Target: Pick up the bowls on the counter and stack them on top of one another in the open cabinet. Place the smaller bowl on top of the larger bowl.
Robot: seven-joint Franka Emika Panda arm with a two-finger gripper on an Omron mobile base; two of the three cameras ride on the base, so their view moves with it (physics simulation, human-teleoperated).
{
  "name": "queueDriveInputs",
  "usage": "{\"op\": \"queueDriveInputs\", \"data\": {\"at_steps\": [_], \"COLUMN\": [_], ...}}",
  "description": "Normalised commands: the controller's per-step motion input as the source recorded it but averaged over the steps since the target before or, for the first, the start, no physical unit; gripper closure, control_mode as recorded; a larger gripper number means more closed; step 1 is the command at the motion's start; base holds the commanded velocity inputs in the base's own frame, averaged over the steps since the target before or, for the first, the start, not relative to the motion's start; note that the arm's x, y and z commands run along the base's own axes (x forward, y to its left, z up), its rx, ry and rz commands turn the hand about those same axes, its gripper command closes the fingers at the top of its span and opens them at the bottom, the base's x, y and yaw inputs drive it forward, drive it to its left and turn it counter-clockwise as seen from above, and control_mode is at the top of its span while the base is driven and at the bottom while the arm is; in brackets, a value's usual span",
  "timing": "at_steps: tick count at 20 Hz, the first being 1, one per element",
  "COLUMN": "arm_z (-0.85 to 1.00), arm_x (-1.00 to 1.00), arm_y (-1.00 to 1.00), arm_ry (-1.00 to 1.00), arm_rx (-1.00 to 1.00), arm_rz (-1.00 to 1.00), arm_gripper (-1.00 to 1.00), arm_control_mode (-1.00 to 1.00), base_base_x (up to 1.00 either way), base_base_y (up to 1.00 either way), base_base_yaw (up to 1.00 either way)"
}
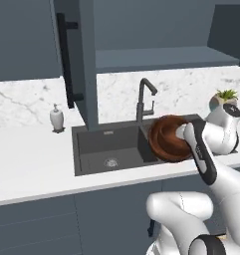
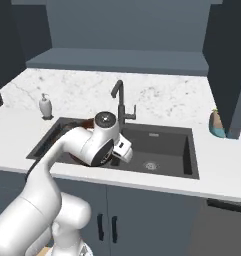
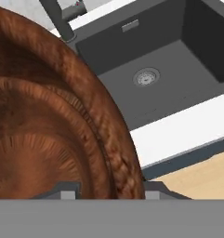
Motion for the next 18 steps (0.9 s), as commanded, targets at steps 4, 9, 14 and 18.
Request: {"op": "queueDriveInputs", "data": {"at_steps": [4, 9, 14, 18], "arm_z": [0.0, 0.23, 0.92, 1.0], "arm_x": [0.0, 0.0, -0.42, -0.53], "arm_y": [0.0, 0.0, 0.0, -0.04], "arm_ry": [0.0, 0.0, -0.05, -0.02], "arm_rx": [0.0, 0.0, 0.01, 0.06], "arm_rz": [0.0, 0.0, -0.04, -0.1], "arm_gripper": [1.0, 1.0, 1.0, 1.0], "arm_control_mode": [1.0, -1.0, -1.0, -1.0], "base_base_x": [0.92, 0.29, 0.0, 0.0], "base_base_y": [-0.12, 0.01, 0.0, 0.0], "base_base_yaw": [0.0, 0.0, 0.0, 0.0]}}
